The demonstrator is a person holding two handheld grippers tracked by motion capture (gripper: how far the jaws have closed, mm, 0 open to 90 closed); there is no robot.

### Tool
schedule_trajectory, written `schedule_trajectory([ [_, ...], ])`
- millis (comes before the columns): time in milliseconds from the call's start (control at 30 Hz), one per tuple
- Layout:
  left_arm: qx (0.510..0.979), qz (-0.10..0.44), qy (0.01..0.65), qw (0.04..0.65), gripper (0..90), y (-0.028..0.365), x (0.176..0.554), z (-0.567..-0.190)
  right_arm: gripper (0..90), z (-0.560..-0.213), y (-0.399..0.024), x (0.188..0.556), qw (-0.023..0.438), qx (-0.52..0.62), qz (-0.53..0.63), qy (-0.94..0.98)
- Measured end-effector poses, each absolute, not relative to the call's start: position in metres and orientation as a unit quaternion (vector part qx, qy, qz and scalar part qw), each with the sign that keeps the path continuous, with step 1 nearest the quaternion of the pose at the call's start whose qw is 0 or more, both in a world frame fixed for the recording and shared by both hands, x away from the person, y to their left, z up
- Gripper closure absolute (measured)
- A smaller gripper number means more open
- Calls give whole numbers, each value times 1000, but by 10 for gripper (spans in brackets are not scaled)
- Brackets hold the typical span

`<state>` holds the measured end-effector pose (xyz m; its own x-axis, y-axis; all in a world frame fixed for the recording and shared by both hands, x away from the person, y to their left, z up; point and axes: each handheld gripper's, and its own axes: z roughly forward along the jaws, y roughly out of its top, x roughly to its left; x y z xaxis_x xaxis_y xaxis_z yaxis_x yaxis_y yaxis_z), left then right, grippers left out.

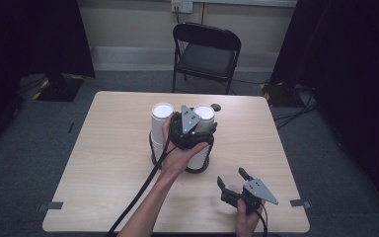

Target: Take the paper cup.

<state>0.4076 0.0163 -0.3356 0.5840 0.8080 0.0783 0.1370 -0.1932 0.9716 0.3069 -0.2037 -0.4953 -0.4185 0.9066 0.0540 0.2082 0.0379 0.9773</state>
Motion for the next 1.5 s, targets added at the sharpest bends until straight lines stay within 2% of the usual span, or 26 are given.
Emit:
schedule_trajectory([
  [367, 728, 306, 338, 512, 150, 8, 419, -339, 135, -495, -204, 307, 322, 431, 543, 645],
  [467, 731, 298, 342, 510, 173, 10, 424, -340, 135, -495, -204, 307, 322, 432, 543, 645],
  [633, 729, 281, 348, 518, 208, 12, 427, -340, 135, -495, -204, 307, 323, 431, 542, 645],
  [1500, 713, 276, 344, 546, 212, 16, 426, -336, 135, -495, -203, 307, 326, 431, 541, 644],
])
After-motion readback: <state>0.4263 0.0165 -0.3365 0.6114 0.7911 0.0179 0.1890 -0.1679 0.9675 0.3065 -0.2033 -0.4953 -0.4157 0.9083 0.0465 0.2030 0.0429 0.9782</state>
